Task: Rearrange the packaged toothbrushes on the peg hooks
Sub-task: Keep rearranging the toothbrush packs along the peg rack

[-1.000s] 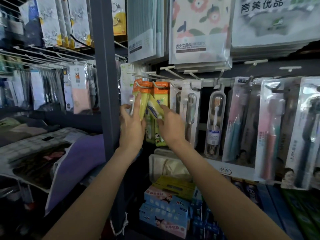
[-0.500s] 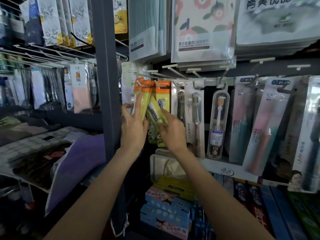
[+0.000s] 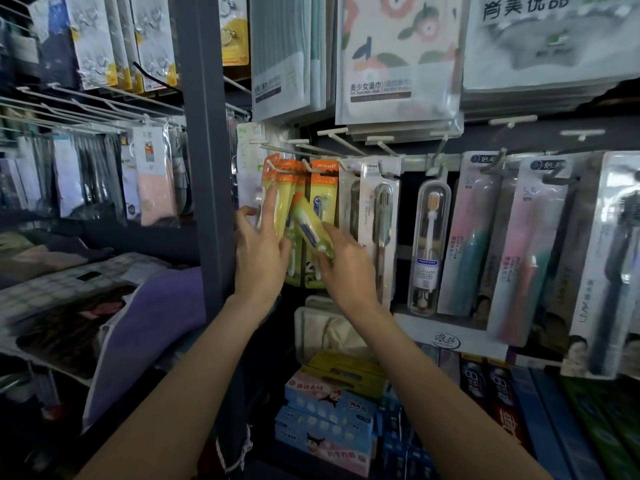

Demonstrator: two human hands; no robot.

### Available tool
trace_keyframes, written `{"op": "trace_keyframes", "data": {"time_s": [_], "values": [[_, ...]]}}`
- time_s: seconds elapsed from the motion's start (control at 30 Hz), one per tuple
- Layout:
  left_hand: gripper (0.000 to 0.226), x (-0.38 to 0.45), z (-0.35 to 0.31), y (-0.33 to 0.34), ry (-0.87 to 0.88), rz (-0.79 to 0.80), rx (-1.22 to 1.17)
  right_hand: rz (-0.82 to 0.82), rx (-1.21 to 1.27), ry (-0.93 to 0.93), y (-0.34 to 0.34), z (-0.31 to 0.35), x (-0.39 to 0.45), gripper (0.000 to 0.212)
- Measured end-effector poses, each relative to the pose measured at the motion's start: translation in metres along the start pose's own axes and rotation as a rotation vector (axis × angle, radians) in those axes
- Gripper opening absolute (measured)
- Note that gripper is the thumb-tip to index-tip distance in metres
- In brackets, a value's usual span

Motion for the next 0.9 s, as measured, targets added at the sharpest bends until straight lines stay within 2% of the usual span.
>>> {"op": "trace_keyframes", "data": {"time_s": [0.23,0.33,0.47,0.53,0.67,0.77,0.9], "values": [[0.073,0.0,-0.002,-0.001,-0.001,0.011,-0.015,0.044,0.024,-0.005,-0.002,0.008,0.031,0.05],[0.074,-0.001,-0.002,0.0,-0.001,0.013,-0.005,-0.02,0.121,0.097,-0.005,0.004,0.035,0.047],[0.075,-0.001,-0.001,0.0,-0.002,0.008,0.002,-0.061,0.101,0.128,0.006,0.012,0.021,0.045],[0.075,-0.001,-0.002,-0.001,-0.009,0.009,-0.002,-0.077,0.117,0.12,0.008,0.015,0.018,0.039],[0.073,-0.002,-0.003,-0.002,-0.022,0.015,-0.007,-0.222,0.058,0.164,-0.005,-0.008,0.005,0.024],[0.074,-0.001,-0.001,0.0,-0.022,0.02,0.013,-0.123,-0.018,0.234,0.004,-0.027,-0.005,0.023],[0.073,0.0,-0.002,0.001,-0.006,0.017,0.045,0.053,0.004,0.328,0.023,-0.031,-0.002,0.041]]}}
Point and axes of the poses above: each hand's wrist, its own x-axis towards the middle knuckle, its own y-axis out of the palm, z = x × y, the point moved 6 cm from there along x, towards the middle knuckle, and after that the axes turned 4 degrees about -x, right-handed, at the moved point
